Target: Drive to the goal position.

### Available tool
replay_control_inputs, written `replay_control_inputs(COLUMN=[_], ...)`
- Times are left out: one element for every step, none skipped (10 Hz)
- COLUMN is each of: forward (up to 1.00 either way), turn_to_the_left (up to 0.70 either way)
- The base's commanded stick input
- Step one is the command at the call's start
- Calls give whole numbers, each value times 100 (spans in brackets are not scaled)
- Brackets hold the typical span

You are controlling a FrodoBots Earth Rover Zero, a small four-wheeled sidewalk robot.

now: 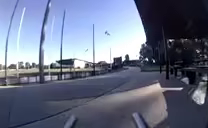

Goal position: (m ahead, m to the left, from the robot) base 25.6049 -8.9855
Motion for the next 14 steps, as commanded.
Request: replay_control_inputs(forward=[70, 70, 70, 70, 70, 70, 70, 70, 70, 70, 68, 58, 0, 0], turn_to_the_left=[0, 0, 0, 0, 0, -9, -22, -35, -35, -35, 0, 0, 0, 0])
